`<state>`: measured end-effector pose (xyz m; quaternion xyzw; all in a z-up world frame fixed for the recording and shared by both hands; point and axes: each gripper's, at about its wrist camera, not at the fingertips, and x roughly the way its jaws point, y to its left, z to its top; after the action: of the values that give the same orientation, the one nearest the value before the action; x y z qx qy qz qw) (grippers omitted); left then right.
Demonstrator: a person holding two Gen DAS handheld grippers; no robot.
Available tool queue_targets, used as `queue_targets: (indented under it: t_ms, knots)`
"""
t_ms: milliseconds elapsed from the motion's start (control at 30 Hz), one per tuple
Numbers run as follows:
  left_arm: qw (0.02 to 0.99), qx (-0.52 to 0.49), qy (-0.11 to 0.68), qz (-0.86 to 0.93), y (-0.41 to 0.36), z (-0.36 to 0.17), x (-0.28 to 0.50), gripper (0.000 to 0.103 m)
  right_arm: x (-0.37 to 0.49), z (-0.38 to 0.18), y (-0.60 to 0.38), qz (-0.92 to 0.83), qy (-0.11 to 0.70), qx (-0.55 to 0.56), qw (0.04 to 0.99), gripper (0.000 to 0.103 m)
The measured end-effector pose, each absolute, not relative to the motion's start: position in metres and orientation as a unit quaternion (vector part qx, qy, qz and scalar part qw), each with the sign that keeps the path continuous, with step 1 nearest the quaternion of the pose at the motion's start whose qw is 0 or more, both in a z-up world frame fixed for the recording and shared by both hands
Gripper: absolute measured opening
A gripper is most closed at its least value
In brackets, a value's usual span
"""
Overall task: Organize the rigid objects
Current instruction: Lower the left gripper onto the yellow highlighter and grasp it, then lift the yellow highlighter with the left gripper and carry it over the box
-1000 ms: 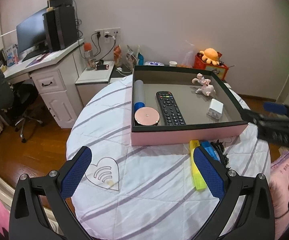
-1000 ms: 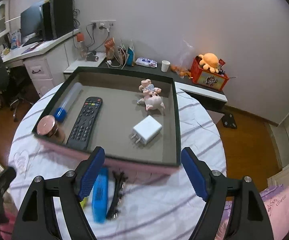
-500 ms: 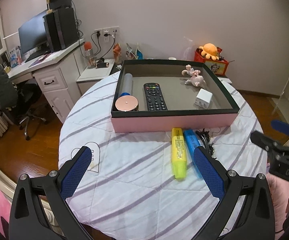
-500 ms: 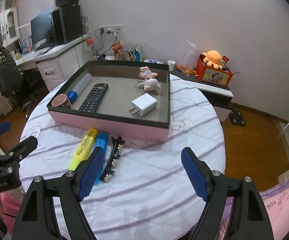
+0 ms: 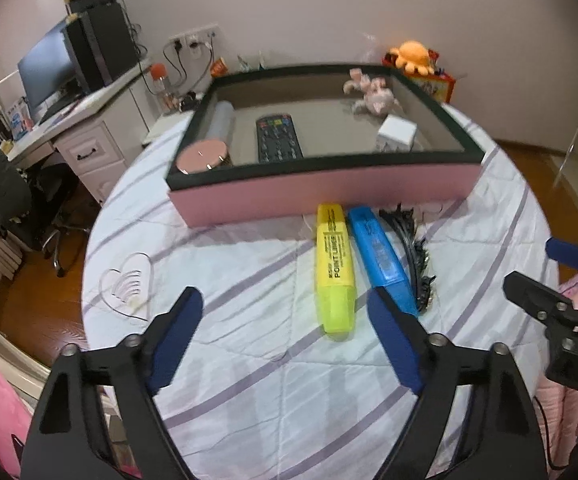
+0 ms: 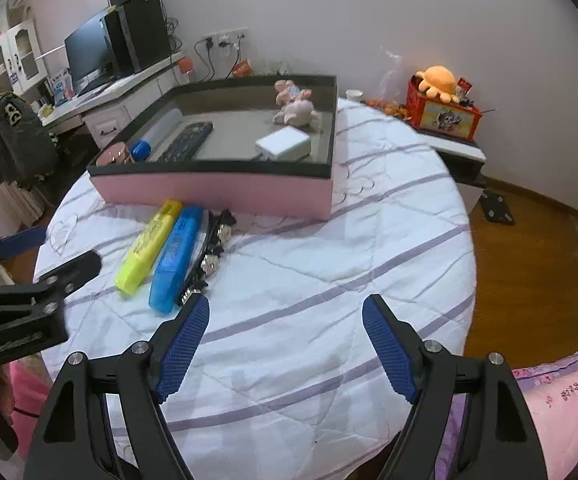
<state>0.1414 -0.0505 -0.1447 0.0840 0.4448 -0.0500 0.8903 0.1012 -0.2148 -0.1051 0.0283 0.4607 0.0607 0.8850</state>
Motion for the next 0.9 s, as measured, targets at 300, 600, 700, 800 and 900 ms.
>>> queue_targets:
  t_ms: [300,600,700,800,900]
  knots:
    - [0.872,0.089,0.477,-0.061,-0.065,-0.17,0.162,0.062,0.109,-0.119,-0.224,0.079,0.472,0.041,0.877,0.081]
    - [0.865,0.073,0.488,-0.087,-0.071,-0.183,0.182,0.04,0.122,-0.127,-0.227,0.104,0.478,0.051,0.871,0.081]
    - [0.866,0.075,0.487,-0.088,-0.073,-0.183,0.187,0.04,0.125,-0.13,-0.227,0.105,0.481,0.051,0.869,0.081]
    - [0.867,0.062,0.482,-0.106,-0.071,-0.183,0.188,0.027,0.127,-0.133,-0.227,0.108,0.484,0.054,0.867,0.081]
    - [0.869,0.061,0.478,-0.111,-0.07,-0.182,0.186,0.027,0.128,-0.135,-0.227,0.108,0.487,0.053,0.865,0.081]
